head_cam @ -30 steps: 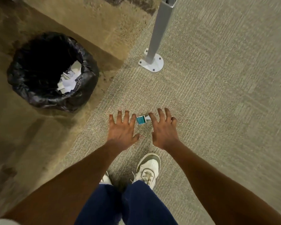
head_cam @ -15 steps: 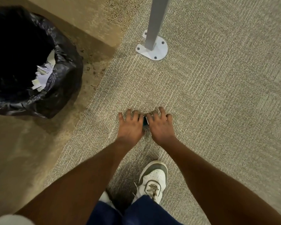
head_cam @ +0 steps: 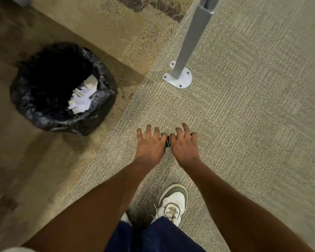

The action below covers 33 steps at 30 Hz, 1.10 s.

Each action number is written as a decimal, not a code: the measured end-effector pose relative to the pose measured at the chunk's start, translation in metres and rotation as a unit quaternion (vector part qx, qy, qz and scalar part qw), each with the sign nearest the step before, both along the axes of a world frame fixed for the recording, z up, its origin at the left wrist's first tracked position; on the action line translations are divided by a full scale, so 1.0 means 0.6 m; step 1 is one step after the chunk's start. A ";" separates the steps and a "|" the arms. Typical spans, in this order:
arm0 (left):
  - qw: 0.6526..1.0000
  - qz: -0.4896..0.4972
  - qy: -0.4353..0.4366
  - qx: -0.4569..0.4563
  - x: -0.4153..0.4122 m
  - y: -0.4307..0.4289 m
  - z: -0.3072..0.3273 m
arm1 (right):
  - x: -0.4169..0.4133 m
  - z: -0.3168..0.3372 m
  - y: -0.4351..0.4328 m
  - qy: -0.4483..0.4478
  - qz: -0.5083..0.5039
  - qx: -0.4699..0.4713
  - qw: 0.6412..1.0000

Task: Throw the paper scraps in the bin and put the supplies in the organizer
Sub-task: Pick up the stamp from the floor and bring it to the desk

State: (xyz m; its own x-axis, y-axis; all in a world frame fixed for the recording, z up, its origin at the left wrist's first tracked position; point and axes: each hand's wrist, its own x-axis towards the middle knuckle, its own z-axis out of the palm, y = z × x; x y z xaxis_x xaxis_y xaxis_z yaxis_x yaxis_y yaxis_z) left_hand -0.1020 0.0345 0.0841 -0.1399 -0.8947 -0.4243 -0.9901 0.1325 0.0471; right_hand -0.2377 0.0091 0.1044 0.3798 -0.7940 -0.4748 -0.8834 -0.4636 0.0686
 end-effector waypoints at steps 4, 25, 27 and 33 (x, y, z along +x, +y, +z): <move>0.999 -0.007 -0.001 -0.035 0.038 -0.025 0.146 | 0.022 0.137 -0.028 -0.022 0.031 -0.048 0.998; 0.952 0.067 -0.058 -0.292 0.385 -0.123 1.059 | 0.318 1.015 -0.210 -0.274 0.200 -0.271 0.901; 0.945 0.083 -0.071 -0.308 0.417 -0.116 1.122 | 0.356 1.075 -0.217 -0.299 0.219 -0.287 0.884; 0.926 0.107 -0.119 -0.341 0.503 -0.081 1.280 | 0.457 1.214 -0.212 -0.375 0.255 -0.320 0.832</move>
State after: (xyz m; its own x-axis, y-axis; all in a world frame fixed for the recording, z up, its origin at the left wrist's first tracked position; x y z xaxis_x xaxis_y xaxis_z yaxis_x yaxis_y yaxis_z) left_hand 0.1997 -0.0138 0.8520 0.0968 -0.9623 0.2543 -0.9687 -0.1497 -0.1979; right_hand 0.0366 -0.1183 0.8326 0.7431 -0.4383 0.5057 -0.4895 -0.8713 -0.0359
